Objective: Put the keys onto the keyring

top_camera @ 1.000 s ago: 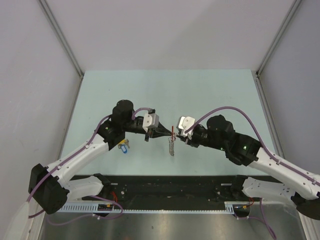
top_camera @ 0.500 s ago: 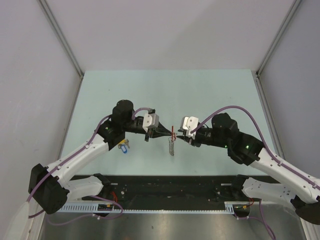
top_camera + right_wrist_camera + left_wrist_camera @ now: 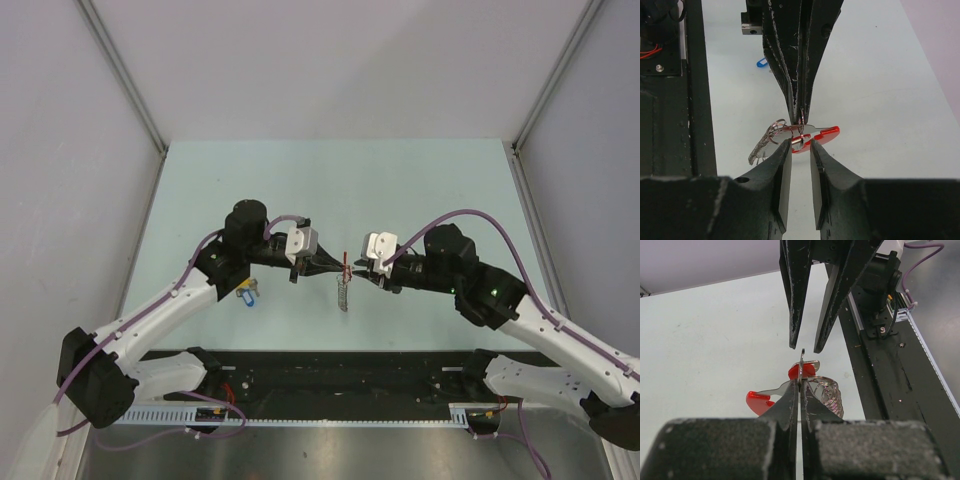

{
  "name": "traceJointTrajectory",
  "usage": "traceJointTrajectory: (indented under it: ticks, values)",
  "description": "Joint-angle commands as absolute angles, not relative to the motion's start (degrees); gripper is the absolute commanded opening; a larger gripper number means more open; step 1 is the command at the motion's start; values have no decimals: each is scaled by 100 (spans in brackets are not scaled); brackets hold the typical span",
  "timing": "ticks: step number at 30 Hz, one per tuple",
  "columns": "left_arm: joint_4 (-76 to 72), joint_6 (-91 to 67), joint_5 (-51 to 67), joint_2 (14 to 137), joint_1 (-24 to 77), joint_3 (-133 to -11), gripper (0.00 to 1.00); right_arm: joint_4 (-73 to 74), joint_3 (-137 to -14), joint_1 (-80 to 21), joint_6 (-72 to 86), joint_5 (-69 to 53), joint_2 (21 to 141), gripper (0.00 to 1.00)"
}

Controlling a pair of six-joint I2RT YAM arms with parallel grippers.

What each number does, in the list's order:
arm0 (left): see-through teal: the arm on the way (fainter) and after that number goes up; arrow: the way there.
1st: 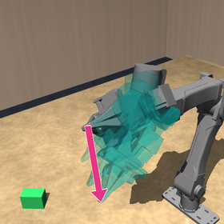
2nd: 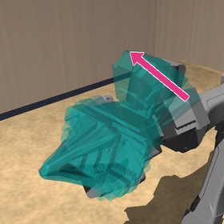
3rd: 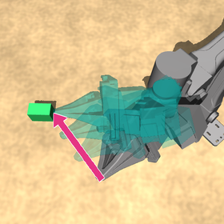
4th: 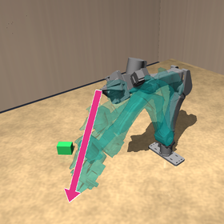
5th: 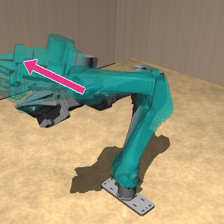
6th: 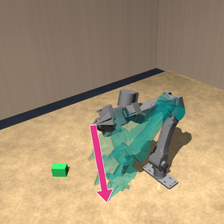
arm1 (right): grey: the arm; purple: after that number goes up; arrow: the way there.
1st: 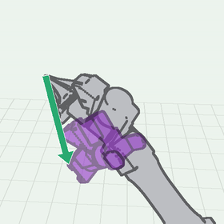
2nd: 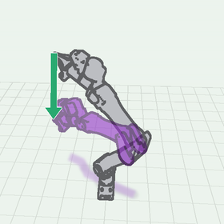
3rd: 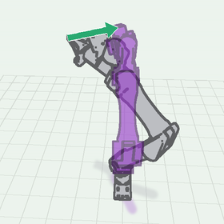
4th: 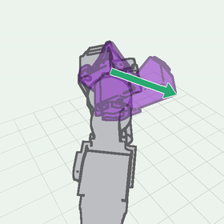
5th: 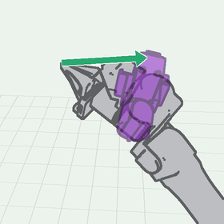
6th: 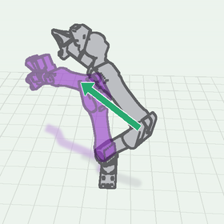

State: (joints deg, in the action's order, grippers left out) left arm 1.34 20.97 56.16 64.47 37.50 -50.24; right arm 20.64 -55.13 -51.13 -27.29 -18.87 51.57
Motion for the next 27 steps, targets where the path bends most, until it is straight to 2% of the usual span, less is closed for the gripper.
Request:
traceJointTrajectory:
  ticks: [1,9,19,27]
  values:
    - [-97,2057,5792,6293,3788,-5027,0,1819,-5502,-5080,-2769,-2021,5221,26]
    - [-114,2057,5801,6284,3788,-5019,0,1793,-5511,-5054,-2760,-2030,5256,17]
    - [-97,2057,5783,6275,3788,-5027,0,1749,-5502,-5054,-2751,-2101,5300,0]
    - [-53,2048,5774,6302,3788,-5063,0,1652,-5511,-5080,-2733,-2083,5282,0]
